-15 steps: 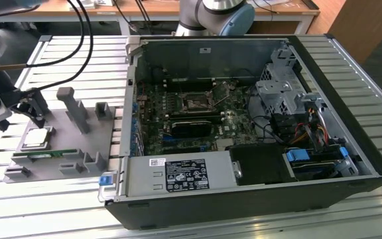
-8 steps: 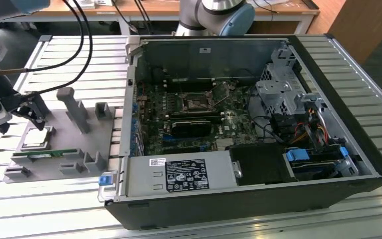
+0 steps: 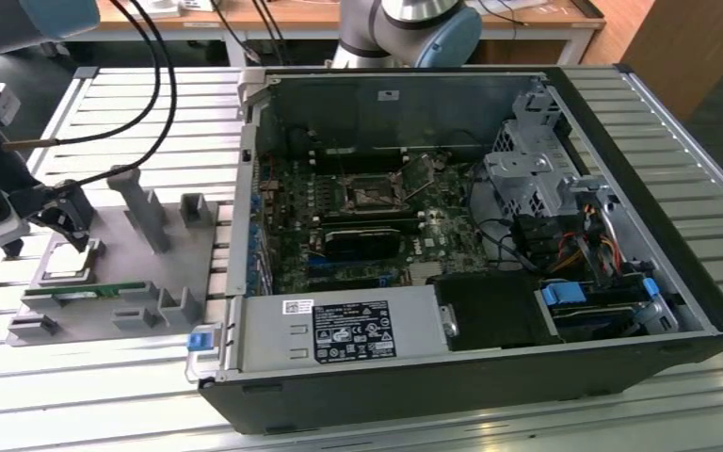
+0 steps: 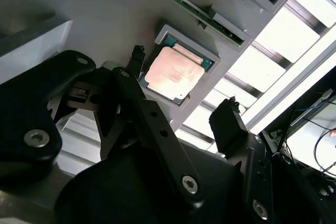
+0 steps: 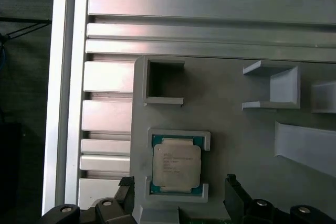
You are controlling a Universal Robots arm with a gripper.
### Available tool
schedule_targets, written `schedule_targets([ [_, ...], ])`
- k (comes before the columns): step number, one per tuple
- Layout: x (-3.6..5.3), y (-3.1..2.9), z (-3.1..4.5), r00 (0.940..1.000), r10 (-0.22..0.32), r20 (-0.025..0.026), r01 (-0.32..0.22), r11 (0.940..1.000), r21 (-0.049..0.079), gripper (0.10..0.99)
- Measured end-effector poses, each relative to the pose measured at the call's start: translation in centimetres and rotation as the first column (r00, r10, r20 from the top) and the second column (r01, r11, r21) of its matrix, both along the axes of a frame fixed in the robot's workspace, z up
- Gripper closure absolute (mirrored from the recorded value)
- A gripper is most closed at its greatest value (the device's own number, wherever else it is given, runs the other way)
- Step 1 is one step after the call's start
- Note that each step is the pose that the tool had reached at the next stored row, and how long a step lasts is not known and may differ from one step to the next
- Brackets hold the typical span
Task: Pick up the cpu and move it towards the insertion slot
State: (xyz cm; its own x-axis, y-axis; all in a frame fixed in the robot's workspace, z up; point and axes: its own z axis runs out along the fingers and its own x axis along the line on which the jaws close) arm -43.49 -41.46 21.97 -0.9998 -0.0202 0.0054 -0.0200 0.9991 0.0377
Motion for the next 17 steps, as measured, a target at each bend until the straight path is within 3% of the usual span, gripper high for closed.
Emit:
schedule_targets([
  [9,-0.11,0.21,-1.4,1.0,0.0,-0.0001,0.0,1.0,0.0,0.31],
  [17,-0.22,0.62,-2.1,1.0,0.0,0.0,0.0,1.0,0.004,0.31],
])
